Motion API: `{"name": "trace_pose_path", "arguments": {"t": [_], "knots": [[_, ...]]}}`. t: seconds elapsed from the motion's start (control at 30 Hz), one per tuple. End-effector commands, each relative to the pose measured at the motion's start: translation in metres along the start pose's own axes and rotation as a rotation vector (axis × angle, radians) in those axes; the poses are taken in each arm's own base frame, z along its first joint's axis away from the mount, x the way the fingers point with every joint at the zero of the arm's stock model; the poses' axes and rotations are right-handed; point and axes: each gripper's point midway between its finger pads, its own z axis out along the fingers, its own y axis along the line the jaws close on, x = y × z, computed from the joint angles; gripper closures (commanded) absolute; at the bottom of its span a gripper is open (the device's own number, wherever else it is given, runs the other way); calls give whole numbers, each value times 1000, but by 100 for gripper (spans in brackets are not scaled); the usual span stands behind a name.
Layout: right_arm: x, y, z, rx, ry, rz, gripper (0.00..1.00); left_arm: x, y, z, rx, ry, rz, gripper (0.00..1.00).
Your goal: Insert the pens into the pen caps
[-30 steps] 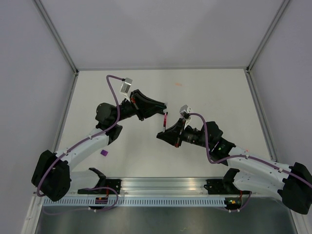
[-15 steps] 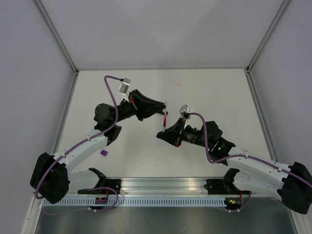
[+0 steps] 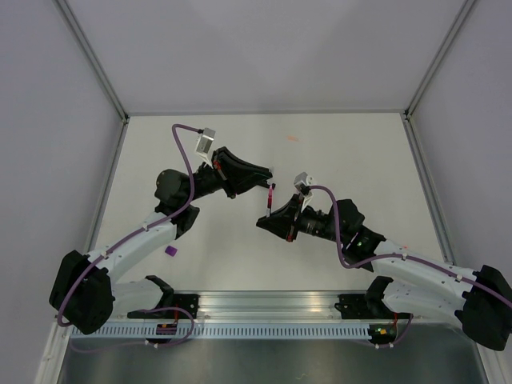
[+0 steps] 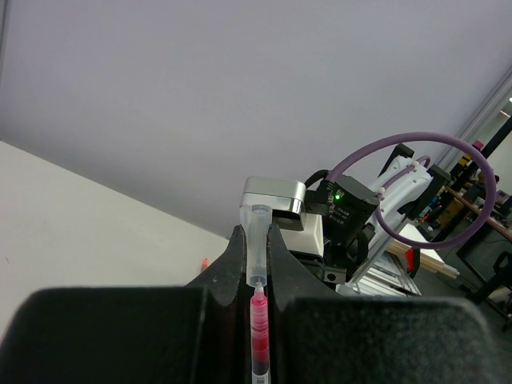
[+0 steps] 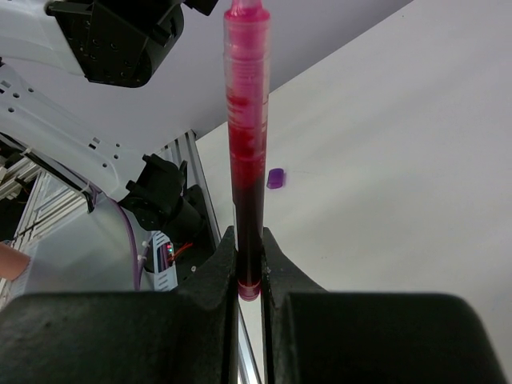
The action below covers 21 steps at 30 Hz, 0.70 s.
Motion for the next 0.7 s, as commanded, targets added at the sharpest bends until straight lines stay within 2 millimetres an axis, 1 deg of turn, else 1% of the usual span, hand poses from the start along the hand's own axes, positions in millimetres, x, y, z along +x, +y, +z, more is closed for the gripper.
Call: {"name": "trace_pose_path", "arguments": {"t": [0.0,0.13,0.17,0.27,0.4,0.53,0.6,0.67], "knots": [[-10,6,2,-19,-32,-30,100,-6,-9,0,28,-21,62,98],[-11,3,2,0,-38,-33,100,3,-14,-1,52,-1,56,98],[-12,2,1,6,-41,-36,100,10,-13,-4,50,9,49,98],[-13,1,0,16,-46,-38,100,20,-14,-7,55,24,44,98],[-15,1,-1,21,-55,-38,100,27,-11,-10,43,50,49,98],[-21,-3,-6,50,-84,-43,100,34,-14,-17,43,66,56,98],[-23,-3,-8,59,-97,-45,100,41,-14,-21,45,86,57,98],[-26,0,-9,49,-100,-51,100,45,-15,-24,45,102,51,98]]}}
